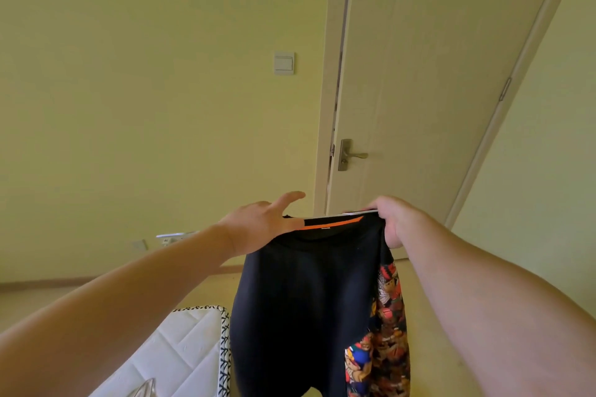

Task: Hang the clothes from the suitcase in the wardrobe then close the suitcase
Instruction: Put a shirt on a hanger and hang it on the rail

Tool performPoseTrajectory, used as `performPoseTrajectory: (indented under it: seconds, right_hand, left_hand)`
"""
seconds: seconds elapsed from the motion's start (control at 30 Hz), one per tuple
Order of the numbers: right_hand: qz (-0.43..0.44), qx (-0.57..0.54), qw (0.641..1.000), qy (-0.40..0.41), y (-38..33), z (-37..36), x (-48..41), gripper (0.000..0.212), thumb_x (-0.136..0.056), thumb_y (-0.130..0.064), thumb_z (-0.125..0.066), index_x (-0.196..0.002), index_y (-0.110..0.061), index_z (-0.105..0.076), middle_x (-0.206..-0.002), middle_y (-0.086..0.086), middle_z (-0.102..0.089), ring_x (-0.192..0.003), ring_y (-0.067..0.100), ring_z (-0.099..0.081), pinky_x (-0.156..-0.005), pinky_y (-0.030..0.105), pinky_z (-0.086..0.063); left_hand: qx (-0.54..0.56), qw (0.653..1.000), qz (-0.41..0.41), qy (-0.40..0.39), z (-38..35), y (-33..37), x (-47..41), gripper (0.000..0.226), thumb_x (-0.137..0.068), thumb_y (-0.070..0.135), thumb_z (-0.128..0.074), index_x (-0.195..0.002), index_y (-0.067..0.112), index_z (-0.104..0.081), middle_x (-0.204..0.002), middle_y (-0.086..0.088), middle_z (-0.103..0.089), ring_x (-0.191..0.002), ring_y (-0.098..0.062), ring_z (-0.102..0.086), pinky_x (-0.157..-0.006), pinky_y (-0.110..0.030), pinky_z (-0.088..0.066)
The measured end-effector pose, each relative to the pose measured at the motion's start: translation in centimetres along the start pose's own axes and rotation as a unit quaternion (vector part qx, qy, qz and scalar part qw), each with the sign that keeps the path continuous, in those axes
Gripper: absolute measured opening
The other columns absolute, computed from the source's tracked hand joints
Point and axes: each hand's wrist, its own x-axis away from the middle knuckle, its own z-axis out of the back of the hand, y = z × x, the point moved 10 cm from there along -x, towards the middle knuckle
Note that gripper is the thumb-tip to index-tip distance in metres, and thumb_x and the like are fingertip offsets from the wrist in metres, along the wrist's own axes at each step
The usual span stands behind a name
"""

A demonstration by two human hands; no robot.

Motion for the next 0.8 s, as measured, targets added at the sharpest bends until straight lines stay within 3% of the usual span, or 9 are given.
performPoseTrajectory:
  seconds: [0.1,0.17,0.27,0.4,0.47,0.57,0.63,0.73,0.8]
  right_hand:
    - [-0.002,0.053,0.999,-0.004,0.6,0.1,-0.1,0.022,-0.097,-0.018,-0.059,-0.104,0.000,-0.070,-0.099,0.017,-0.076,-0.080,0.033,-0.074,-0.077,0.042,-0.061]
    - [-0.006,0.093,0.996,-0.004,1.0,0.3,-0.6,0.026,-0.096,-0.018,-0.059,-0.109,0.000,-0.072,-0.099,0.018,-0.076,-0.087,0.035,-0.075,-0.086,0.047,-0.059]
    - [0.002,0.124,0.992,0.012,1.3,0.4,-1.1,0.029,-0.092,-0.012,-0.049,-0.108,0.000,-0.071,-0.088,0.018,-0.074,-0.079,0.034,-0.073,-0.086,0.045,-0.058]
    - [0.019,0.066,0.997,0.040,1.1,0.4,-0.7,0.028,-0.091,-0.012,-0.045,-0.098,-0.002,-0.070,-0.083,0.017,-0.071,-0.074,0.033,-0.068,-0.087,0.044,-0.057]
    - [0.023,0.023,0.997,0.063,1.1,0.6,-0.8,0.033,-0.091,-0.014,-0.044,-0.102,-0.003,-0.073,-0.087,0.018,-0.073,-0.076,0.033,-0.069,-0.089,0.047,-0.056]
    - [0.032,-0.066,0.994,0.077,0.7,0.8,-0.6,0.034,-0.095,-0.014,-0.042,-0.096,-0.008,-0.075,-0.091,0.015,-0.072,-0.076,0.030,-0.067,-0.087,0.038,-0.054]
    - [0.035,-0.133,0.987,0.087,0.5,1.0,-0.7,0.034,-0.095,-0.014,-0.041,-0.091,-0.013,-0.074,-0.100,0.013,-0.067,-0.083,0.029,-0.062,-0.086,0.035,-0.049]
    - [0.047,-0.208,0.971,0.106,0.1,1.8,-1.3,0.028,-0.094,-0.015,-0.045,-0.081,-0.018,-0.069,-0.113,0.010,-0.063,-0.095,0.028,-0.058,-0.088,0.035,-0.045]
    - [0.056,-0.248,0.962,0.098,-0.1,1.8,-1.6,0.023,-0.091,-0.015,-0.048,-0.084,-0.019,-0.070,-0.116,0.010,-0.066,-0.098,0.029,-0.064,-0.092,0.038,-0.049]
  left_hand:
    - [0.021,0.998,0.007,-0.063,-2.1,0.0,0.1,0.070,-0.100,0.031,-0.042,-0.151,0.060,-0.004,-0.157,0.000,-0.030,-0.117,-0.029,-0.052,-0.082,-0.036,-0.045]
    - [0.005,0.994,0.042,-0.098,-3.1,-0.6,0.4,0.098,-0.093,-0.006,-0.045,-0.152,0.058,0.000,-0.166,0.008,0.001,-0.125,-0.031,-0.048,-0.083,-0.038,-0.050]
    - [0.007,0.990,0.060,-0.126,-4.0,-0.4,-0.3,0.094,-0.093,-0.009,-0.047,-0.158,0.044,-0.005,-0.166,0.010,0.015,-0.126,-0.034,-0.049,-0.088,-0.045,-0.054]
    - [0.030,0.986,0.109,-0.122,-4.9,-1.6,-1.6,0.043,-0.095,-0.005,-0.050,-0.130,0.020,-0.056,-0.168,0.005,0.007,-0.121,-0.033,-0.052,-0.090,-0.044,-0.054]
    - [0.040,0.985,0.147,-0.085,-4.4,-2.7,-2.0,0.036,-0.093,-0.005,-0.052,-0.121,0.017,-0.060,-0.169,0.001,0.003,-0.135,-0.034,-0.040,-0.104,-0.044,-0.045]
    - [-0.009,0.984,0.173,0.044,-2.5,-4.1,-2.2,0.028,-0.087,0.000,-0.059,-0.110,0.016,-0.065,-0.168,-0.009,-0.009,-0.154,-0.036,-0.004,-0.123,-0.056,-0.010]
    - [0.009,0.973,0.191,0.129,-1.5,-4.7,-1.8,0.027,-0.080,-0.006,-0.059,-0.098,0.013,-0.066,-0.157,-0.013,-0.034,-0.152,-0.037,-0.013,-0.122,-0.056,-0.014]
    - [0.234,0.910,0.296,0.171,-1.4,-6.2,-0.9,0.033,-0.078,-0.014,-0.044,-0.089,0.015,-0.056,-0.113,0.000,-0.055,-0.113,-0.032,-0.051,-0.089,-0.034,-0.046]
    - [0.381,0.832,0.386,0.118,-3.3,-7.1,-0.9,0.036,-0.079,-0.012,-0.032,-0.093,0.015,-0.051,-0.093,-0.001,-0.052,-0.084,-0.026,-0.052,-0.064,-0.033,-0.043]
